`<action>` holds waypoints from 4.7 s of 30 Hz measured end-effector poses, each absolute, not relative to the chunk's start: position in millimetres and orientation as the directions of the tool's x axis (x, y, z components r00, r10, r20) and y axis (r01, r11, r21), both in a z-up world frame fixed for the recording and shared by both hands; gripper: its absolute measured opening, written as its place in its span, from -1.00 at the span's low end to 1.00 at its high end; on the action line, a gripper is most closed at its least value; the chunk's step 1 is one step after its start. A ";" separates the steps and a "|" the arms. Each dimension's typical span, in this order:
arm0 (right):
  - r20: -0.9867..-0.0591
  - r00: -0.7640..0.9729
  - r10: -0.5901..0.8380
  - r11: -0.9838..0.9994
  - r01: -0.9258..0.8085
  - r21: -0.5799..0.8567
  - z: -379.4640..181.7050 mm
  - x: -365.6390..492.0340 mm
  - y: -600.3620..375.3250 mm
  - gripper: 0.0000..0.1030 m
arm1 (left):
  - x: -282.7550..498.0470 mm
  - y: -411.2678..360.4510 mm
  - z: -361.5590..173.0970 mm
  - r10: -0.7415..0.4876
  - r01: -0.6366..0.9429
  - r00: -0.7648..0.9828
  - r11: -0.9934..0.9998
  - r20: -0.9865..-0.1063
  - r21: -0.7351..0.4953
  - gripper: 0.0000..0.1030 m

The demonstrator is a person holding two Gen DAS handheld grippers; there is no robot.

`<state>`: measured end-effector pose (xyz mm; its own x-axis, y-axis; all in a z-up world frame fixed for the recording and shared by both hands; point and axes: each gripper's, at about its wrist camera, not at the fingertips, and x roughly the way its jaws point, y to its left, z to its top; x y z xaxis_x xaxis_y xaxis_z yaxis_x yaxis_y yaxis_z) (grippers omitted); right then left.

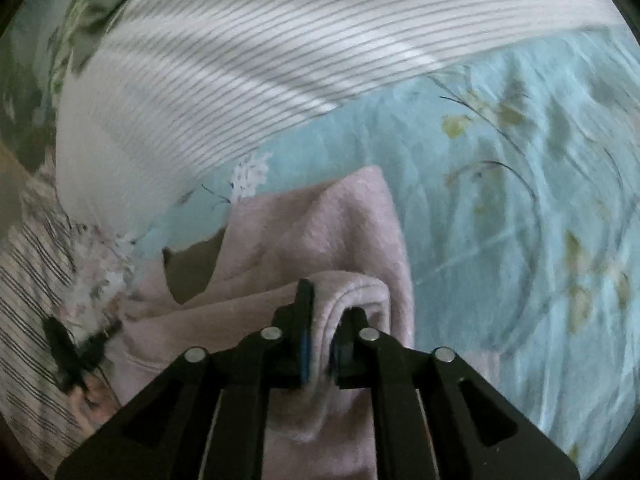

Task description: Fold small clothes

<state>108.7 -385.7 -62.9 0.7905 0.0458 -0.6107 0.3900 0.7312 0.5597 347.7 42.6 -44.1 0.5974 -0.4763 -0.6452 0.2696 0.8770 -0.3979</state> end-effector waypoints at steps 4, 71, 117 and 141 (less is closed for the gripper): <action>-0.574 0.818 0.013 0.773 0.357 0.525 -39.9 77.3 -367.8 -0.68 | 291.6 37.5 -31.7 -0.532 0.375 0.574 0.846 -0.622 -0.378 -0.40; -0.582 0.808 0.086 0.824 0.271 0.497 -68.3 55.5 -281.4 0.03 | 171.6 54.5 -48.6 -0.531 0.140 0.604 0.806 -0.595 -0.576 0.54; -0.510 0.808 0.296 0.742 0.142 0.656 -52.3 76.9 -334.6 0.04 | 155.2 -174.7 -41.1 -0.473 0.599 0.608 0.801 -0.638 -0.023 -0.90; -0.441 0.767 0.466 0.699 -0.013 0.715 -46.5 214.4 -317.5 -0.66 | 141.0 -162.0 -25.4 -0.650 0.669 0.484 0.706 -0.586 -0.231 -0.89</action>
